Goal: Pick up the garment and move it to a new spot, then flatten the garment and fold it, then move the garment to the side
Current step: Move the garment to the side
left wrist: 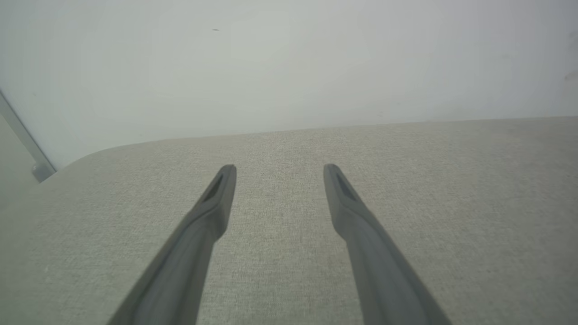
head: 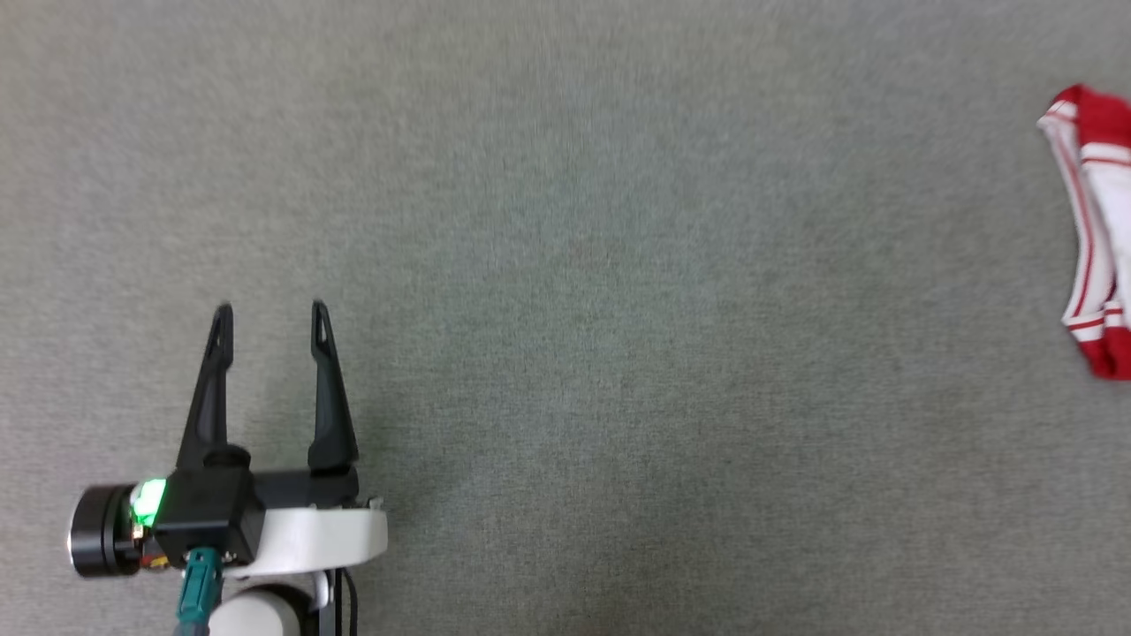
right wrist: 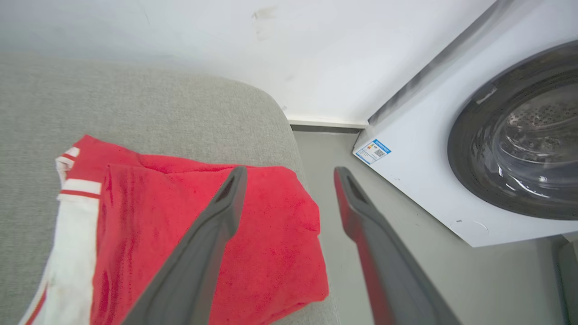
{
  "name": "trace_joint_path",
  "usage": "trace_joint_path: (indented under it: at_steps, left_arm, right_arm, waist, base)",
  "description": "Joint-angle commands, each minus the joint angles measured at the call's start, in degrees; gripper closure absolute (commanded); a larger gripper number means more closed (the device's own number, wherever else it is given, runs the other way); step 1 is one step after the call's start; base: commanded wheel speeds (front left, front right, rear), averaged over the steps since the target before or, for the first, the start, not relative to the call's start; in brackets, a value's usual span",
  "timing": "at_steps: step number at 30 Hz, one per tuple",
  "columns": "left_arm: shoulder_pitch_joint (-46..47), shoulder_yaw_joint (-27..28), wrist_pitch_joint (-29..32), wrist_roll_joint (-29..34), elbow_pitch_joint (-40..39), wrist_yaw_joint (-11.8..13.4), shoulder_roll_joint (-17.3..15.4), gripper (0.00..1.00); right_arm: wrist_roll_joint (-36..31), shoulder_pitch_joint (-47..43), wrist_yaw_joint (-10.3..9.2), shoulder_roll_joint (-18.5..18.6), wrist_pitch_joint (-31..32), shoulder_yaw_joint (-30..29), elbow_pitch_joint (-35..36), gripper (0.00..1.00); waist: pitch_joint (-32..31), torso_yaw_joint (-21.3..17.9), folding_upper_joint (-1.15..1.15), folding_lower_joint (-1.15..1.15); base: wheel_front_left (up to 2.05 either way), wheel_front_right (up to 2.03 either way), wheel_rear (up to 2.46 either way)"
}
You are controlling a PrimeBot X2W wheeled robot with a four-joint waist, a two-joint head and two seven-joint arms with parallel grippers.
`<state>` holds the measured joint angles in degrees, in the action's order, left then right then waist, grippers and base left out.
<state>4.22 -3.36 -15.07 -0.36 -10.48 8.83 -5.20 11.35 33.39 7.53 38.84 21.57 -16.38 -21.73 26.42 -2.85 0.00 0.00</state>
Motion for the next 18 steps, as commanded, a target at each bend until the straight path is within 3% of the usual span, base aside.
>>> trace_joint_path:
  at_steps: [1,8,18]
  left_arm:
    - [-1.9,0.4,-0.1,-0.5,0.4,0.4,0.0,0.0]
    - [-5.5,1.4,-0.1,-1.0,1.4,0.2,0.1,0.0]
    - [-9.3,2.6,-0.1,-1.2,3.1,-0.7,0.3,0.0]
  right_arm:
    - [0.1,-1.7,-0.09,-1.7,-3.8,0.6,2.5,0.0]
    - [0.1,-5.3,-0.09,-7.6,-13.6,2.3,10.2,0.0]
    - [-1.8,-15.2,-0.08,-19.6,-26.4,6.9,21.8,0.0]
  waist:
    - [-4.8,-0.3,0.0,0.0]
    - [-10.2,-0.4,0.0,0.0]
    - [-16.5,1.0,0.0,0.0]
  base:
    - [0.0,0.0,0.0]
    - [0.0,0.0,0.0]
    - [0.0,0.0,0.0]
